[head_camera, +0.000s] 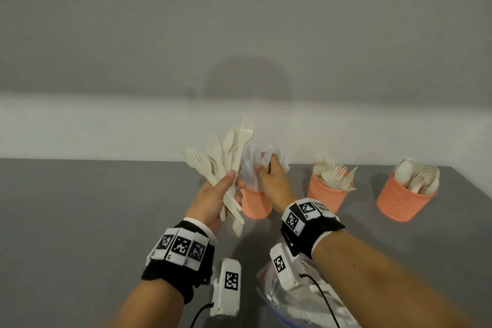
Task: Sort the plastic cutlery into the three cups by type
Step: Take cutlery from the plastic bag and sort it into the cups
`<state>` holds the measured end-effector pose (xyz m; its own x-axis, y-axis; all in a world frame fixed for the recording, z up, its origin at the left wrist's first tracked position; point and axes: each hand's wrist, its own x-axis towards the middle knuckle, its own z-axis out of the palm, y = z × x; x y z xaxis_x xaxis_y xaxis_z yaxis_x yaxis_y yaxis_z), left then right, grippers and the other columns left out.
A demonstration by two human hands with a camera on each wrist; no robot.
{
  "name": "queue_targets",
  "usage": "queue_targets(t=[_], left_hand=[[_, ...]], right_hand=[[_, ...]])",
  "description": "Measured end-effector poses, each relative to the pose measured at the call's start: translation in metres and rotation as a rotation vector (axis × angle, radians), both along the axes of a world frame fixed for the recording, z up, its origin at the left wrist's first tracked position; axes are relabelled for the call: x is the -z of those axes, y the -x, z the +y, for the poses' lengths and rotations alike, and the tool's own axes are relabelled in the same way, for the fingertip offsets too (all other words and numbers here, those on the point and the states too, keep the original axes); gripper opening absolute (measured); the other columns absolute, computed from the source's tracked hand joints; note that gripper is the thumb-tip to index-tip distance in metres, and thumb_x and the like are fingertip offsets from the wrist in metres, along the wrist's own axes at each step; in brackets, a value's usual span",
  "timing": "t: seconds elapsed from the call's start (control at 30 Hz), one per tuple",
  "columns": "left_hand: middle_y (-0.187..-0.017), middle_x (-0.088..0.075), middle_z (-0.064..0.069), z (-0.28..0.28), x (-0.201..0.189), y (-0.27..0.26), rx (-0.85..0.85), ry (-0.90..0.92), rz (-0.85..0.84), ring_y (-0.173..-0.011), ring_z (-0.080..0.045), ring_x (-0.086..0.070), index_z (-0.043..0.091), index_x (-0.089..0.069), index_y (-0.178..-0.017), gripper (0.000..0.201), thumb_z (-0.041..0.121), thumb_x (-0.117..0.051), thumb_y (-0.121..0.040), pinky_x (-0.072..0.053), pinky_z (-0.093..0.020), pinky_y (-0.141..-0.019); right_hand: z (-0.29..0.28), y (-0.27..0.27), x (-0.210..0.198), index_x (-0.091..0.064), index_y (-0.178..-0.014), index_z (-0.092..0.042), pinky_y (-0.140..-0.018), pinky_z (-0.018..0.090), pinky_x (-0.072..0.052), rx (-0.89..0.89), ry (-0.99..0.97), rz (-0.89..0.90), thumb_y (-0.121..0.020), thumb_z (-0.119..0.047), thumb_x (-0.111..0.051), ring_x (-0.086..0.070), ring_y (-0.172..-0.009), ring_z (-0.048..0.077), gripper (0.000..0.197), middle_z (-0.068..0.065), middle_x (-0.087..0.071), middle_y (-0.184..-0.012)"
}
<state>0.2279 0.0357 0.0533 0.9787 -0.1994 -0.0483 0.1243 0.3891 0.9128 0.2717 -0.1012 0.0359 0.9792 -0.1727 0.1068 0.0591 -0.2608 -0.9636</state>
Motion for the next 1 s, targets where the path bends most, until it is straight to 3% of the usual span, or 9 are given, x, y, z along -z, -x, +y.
queue_targets(t=[0.17,0.27,0.37,0.47,0.57,0.67,0.77,0.9,1.0], left_hand=[[-0.058,-0.051,-0.003,-0.007,0.000,-0.003,0.057,-0.025,0.005,-0.042,-0.011,-0.047,0.013,-0.059,-0.078,0.026,0.024,-0.045,-0.096,-0.043,-0.022,-0.046],[-0.061,-0.056,0.001,-0.011,-0.002,-0.006,0.061,-0.008,-0.013,-0.042,-0.009,-0.048,0.012,-0.059,-0.085,0.021,0.023,-0.045,-0.096,-0.044,-0.021,-0.045],[-0.060,-0.060,0.003,-0.015,-0.005,-0.008,0.058,-0.018,-0.031,-0.042,-0.009,-0.049,0.010,-0.057,-0.088,0.019,0.021,-0.044,-0.096,-0.045,-0.022,-0.045],[-0.052,-0.060,0.004,-0.022,-0.008,-0.005,0.083,-0.109,-0.059,-0.043,-0.009,-0.051,0.005,-0.057,-0.086,0.025,0.024,-0.045,-0.096,-0.047,-0.021,-0.046],[-0.062,-0.066,0.002,-0.029,-0.011,0.001,0.104,-0.070,-0.046,-0.043,-0.010,-0.053,0.006,-0.060,-0.098,0.023,0.023,-0.046,-0.096,-0.048,-0.021,-0.046],[-0.070,-0.068,-0.004,-0.031,-0.012,0.004,0.082,0.007,0.014,-0.043,-0.013,-0.055,0.011,-0.059,-0.103,0.017,0.021,-0.048,-0.095,-0.049,-0.022,-0.045],[-0.074,-0.068,-0.005,-0.030,-0.006,0.004,0.038,-0.044,0.053,-0.048,-0.015,-0.058,0.011,-0.058,-0.096,0.014,0.022,-0.051,-0.094,-0.049,-0.023,-0.045],[-0.051,-0.052,-0.003,-0.037,-0.004,0.009,0.078,-0.155,-0.035,-0.038,-0.014,-0.047,0.007,-0.053,-0.074,0.026,0.022,-0.048,-0.095,-0.040,-0.025,-0.043],[-0.049,-0.043,-0.005,-0.042,-0.007,0.015,0.155,-0.178,-0.150,-0.039,-0.014,-0.042,0.007,-0.057,-0.088,0.020,0.007,-0.039,-0.097,-0.041,-0.025,-0.044]], right_hand=[[-0.013,-0.002,-0.007,-0.052,-0.103,-0.001,-0.085,0.040,-0.049,-0.081,0.266,0.001,-0.101,-0.018,-0.032,-0.061,-0.096,0.032,0.026,0.020,-0.063,-0.103],[-0.020,0.005,-0.020,-0.053,-0.120,-0.004,-0.091,0.027,-0.043,-0.081,0.355,-0.036,-0.098,-0.008,-0.038,-0.054,-0.108,0.022,0.028,0.013,-0.056,-0.121],[-0.018,0.017,-0.044,-0.050,-0.126,-0.006,-0.087,0.006,-0.039,0.087,0.228,-0.335,-0.097,-0.012,-0.043,-0.049,-0.103,0.008,0.030,0.004,-0.047,-0.116],[-0.010,0.026,-0.065,-0.061,-0.094,-0.009,-0.065,0.009,-0.040,0.012,0.188,-0.261,-0.093,-0.031,-0.054,-0.050,-0.074,0.005,0.023,-0.001,-0.054,-0.087],[-0.007,0.029,-0.072,-0.050,-0.065,-0.013,-0.058,0.020,-0.039,0.003,0.183,-0.148,-0.092,-0.026,-0.056,-0.046,-0.057,0.011,0.031,-0.001,-0.050,-0.061],[-0.011,0.037,-0.083,-0.057,-0.086,-0.008,-0.068,0.029,-0.050,0.055,-0.099,-0.167,-0.097,-0.021,-0.046,-0.060,-0.069,0.018,0.020,0.006,-0.060,-0.074],[-0.019,0.049,-0.095,-0.054,-0.098,-0.008,-0.062,0.024,-0.049,0.054,-0.239,-0.252,-0.100,-0.019,-0.038,-0.055,-0.059,0.011,0.019,0.002,-0.054,-0.069],[-0.011,0.066,-0.089,-0.065,-0.094,-0.006,-0.055,0.019,-0.046,-0.083,0.104,-0.110,-0.089,-0.020,-0.061,-0.058,-0.060,0.013,0.015,0.002,-0.062,-0.072],[-0.007,0.073,-0.077,-0.064,-0.089,-0.004,-0.050,0.009,-0.045,-0.066,0.236,-0.050,-0.078,-0.024,-0.074,-0.061,-0.060,0.017,0.025,0.008,-0.066,-0.075]])
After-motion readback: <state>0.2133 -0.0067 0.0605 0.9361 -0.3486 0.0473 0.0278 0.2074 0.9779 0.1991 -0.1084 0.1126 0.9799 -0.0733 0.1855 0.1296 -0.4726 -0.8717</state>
